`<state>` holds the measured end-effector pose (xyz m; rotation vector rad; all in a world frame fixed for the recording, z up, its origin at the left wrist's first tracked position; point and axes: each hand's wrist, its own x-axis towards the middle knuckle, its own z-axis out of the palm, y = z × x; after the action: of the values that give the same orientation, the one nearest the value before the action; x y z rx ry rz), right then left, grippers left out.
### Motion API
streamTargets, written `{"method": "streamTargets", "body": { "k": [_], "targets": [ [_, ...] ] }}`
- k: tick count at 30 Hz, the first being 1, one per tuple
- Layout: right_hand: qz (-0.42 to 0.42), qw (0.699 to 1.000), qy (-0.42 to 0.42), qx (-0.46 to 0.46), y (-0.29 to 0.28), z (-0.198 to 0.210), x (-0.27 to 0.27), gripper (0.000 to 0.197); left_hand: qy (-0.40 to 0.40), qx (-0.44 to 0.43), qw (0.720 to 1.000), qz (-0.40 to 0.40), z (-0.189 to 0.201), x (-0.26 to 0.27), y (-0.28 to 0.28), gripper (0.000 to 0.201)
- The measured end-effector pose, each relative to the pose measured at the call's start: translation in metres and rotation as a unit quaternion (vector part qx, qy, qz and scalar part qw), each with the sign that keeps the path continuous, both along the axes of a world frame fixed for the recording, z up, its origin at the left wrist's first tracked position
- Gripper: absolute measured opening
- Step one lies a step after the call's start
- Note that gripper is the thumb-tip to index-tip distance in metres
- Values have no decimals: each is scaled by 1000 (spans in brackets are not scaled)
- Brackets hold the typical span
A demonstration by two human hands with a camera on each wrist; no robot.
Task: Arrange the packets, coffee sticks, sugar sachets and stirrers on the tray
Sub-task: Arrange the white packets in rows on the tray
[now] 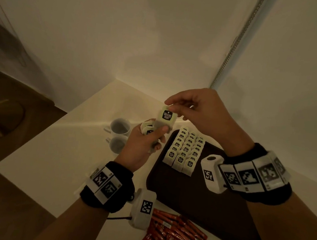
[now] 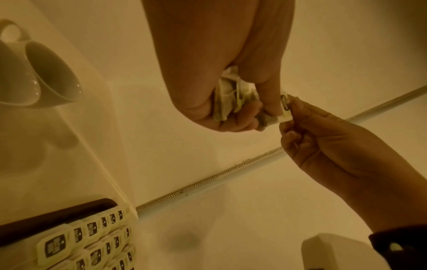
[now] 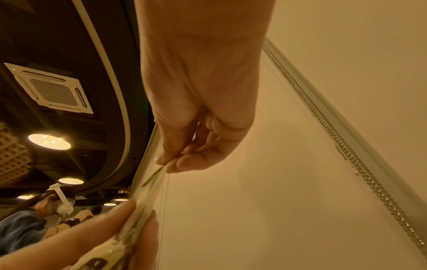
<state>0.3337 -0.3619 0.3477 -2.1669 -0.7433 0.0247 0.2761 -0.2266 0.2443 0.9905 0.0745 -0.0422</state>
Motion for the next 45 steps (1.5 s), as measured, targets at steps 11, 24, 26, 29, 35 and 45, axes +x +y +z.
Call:
{"method": "streamTargets", "body": {
  "k": [11, 24, 26, 29, 35, 45],
  "targets": [
    [-25, 999, -31, -30, -21, -22, 3, 7, 127, -77, 987, 64, -20, -1, 1, 20],
    [-69, 947, 227, -216, -26, -204, 4, 15, 203, -188, 961, 23, -38, 3, 37, 47],
    [-99, 946, 220, -217, -25, -214, 9, 16, 207, -191, 959, 26, -41, 3, 40, 47],
    [-145, 949, 206, -189, -25, -223, 20, 14, 209, -192, 959, 27, -45, 3, 43, 49],
    [-178, 949, 194, -175, -22, -245, 35, 8, 209, -195, 958, 11, -51, 5, 47, 55],
    [-57, 994, 0, 91, 22, -165, 8, 21, 218, -203, 955, 3, -52, 10, 39, 55]
  ]
}}
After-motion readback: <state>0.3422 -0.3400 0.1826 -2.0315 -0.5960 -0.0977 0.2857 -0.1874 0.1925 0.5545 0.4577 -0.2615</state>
